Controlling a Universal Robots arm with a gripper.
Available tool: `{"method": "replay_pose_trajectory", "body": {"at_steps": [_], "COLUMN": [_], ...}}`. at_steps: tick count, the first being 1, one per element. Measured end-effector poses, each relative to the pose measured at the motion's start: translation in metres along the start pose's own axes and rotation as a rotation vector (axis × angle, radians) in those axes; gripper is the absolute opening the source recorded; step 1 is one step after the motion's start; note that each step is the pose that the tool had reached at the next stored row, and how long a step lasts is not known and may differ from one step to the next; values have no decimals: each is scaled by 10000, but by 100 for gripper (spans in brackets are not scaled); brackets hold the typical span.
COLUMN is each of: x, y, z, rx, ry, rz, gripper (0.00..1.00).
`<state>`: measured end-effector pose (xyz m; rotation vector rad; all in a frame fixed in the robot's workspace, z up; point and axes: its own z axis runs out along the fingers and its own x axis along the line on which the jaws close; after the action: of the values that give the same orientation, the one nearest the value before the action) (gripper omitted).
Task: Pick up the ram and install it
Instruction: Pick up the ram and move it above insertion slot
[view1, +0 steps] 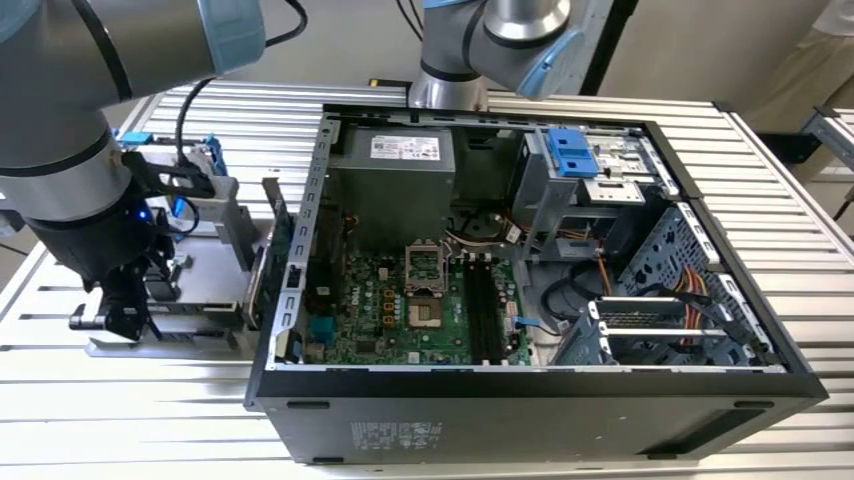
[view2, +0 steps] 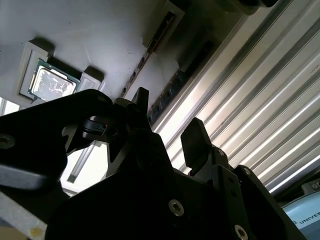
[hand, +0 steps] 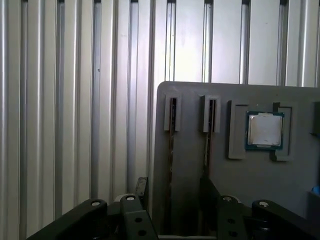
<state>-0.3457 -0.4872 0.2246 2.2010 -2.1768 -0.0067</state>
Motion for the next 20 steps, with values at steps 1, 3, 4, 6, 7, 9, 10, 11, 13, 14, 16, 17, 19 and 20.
{"method": "replay_pose_trajectory", "body": {"at_steps": [1,3,4,6,7,9,10,11,13,14,16,17,19,20], "x": [0,0,-1,-1,-1,-2,-2,-2,-3,-3,-3,-4,-4,-4], "y": [2,5,6,8,8,9,9,9,8,8,8,8,7,7], "z": [9,23,30,45,52,68,76,84,98,104,120,128,146,154], "rx": [8,7,8,7,8,6,5,6,6,4,3,4,4,2], "ry": [4,8,8,8,8,7,6,5,6,8,8,7,6,6], "rz": [-1,1,3,18,32,64,76,86,106,115,137,149,176,195], "gripper": [100,100,100,100,100,100,100,100,100,100,100,100,100,100]}}
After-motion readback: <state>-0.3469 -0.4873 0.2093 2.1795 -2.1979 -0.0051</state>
